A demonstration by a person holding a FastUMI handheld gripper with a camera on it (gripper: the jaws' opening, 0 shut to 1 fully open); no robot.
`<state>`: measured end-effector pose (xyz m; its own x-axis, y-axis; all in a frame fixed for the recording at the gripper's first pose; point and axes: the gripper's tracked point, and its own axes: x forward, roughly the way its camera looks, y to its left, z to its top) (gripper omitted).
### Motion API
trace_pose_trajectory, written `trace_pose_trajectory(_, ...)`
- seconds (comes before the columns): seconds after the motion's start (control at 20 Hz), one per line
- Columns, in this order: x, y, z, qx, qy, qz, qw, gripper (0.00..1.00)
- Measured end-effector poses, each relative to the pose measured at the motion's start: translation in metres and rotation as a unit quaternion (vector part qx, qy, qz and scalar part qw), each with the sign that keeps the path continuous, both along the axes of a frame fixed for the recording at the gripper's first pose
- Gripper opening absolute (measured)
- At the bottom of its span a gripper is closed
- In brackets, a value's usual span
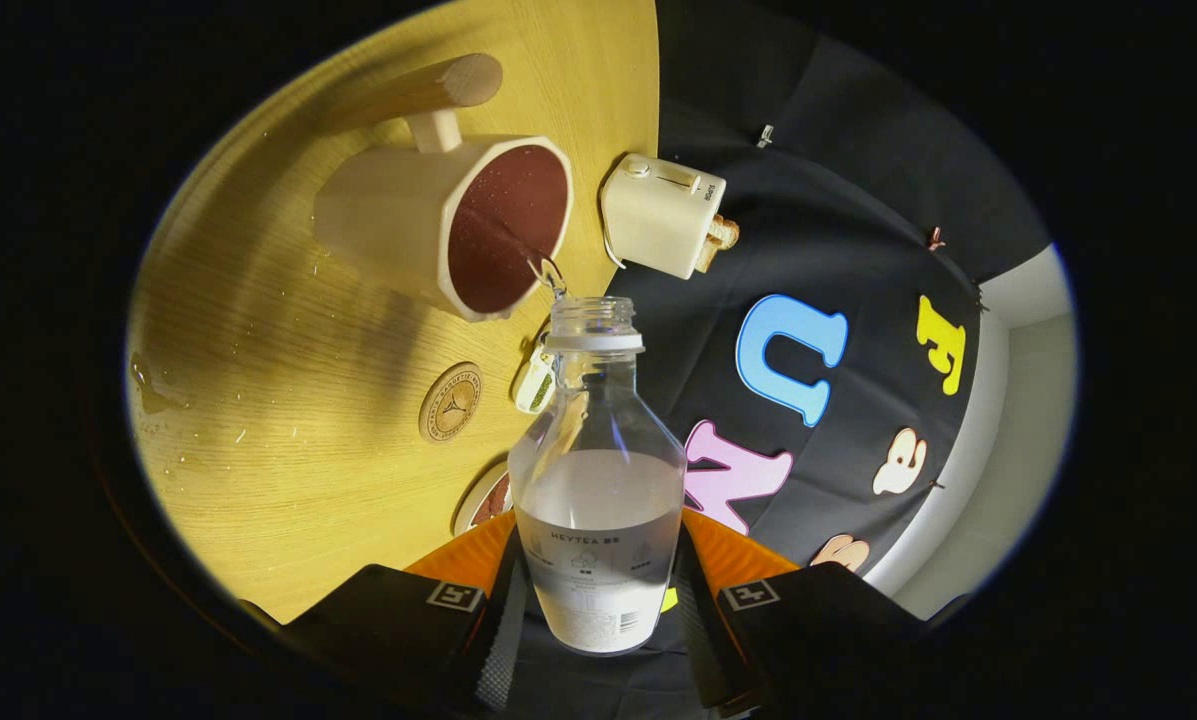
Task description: Take the bottle from table, then pour the juice into the cup, finally place the bottle on the coaster
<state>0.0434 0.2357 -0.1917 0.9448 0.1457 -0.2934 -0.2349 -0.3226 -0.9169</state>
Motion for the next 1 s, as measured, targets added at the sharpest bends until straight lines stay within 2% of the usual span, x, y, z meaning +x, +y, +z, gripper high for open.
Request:
trace_pose_trajectory(0.45, 0.002, 0.002, 0.006, -0.034, -0.019, 0.029, 0.999, 0.71)
trace_pose_trajectory(0.7, 0.005, 0.016, 0.016, -0.069, -0.052, 0.077, 0.993, 0.71)
trace_pose_trajectory(1.0, 0.006, 0.026, 0.022, -0.087, -0.082, 0.114, 0.986, 0.71)
